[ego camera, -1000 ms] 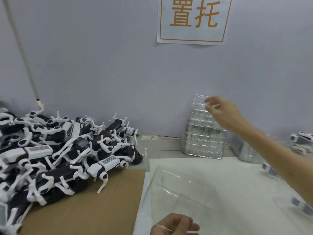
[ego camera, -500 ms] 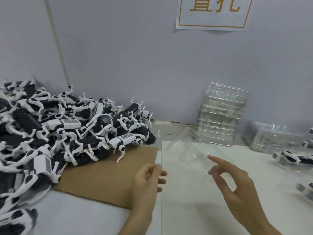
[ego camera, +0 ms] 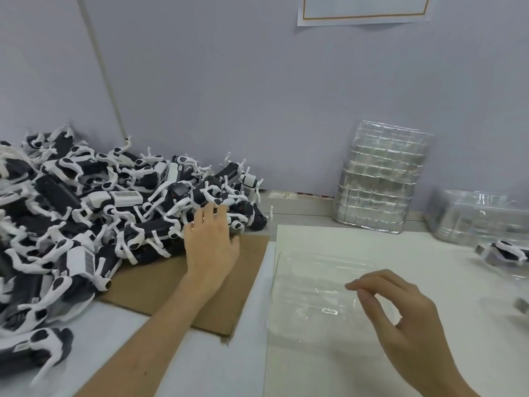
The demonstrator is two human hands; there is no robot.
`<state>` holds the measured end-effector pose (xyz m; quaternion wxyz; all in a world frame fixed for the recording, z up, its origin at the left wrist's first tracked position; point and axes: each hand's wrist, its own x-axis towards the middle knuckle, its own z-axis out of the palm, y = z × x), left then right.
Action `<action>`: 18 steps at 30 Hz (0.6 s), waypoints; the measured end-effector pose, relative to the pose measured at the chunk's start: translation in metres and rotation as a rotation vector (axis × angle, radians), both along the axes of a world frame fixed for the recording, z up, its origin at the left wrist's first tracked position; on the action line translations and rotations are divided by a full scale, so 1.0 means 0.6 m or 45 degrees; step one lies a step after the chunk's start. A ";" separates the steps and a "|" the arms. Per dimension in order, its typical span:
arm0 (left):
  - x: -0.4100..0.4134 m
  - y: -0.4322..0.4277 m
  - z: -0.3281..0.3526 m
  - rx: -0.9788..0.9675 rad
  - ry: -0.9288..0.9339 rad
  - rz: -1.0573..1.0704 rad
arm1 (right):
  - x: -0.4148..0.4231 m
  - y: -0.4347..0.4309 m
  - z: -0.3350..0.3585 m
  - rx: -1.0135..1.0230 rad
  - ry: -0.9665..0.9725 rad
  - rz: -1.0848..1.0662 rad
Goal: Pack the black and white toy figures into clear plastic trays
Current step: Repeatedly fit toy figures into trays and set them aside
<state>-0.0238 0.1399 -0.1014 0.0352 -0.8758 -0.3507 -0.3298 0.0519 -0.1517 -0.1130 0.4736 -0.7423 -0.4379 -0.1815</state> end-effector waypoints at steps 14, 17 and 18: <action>0.014 0.102 0.050 -0.397 0.257 -0.024 | 0.002 -0.005 0.001 0.111 0.087 0.038; 0.016 0.099 0.051 -0.455 0.110 -0.059 | 0.002 -0.007 0.008 0.162 0.106 0.036; 0.017 0.096 0.048 -0.463 0.036 -0.074 | 0.003 -0.007 0.008 0.163 0.117 0.028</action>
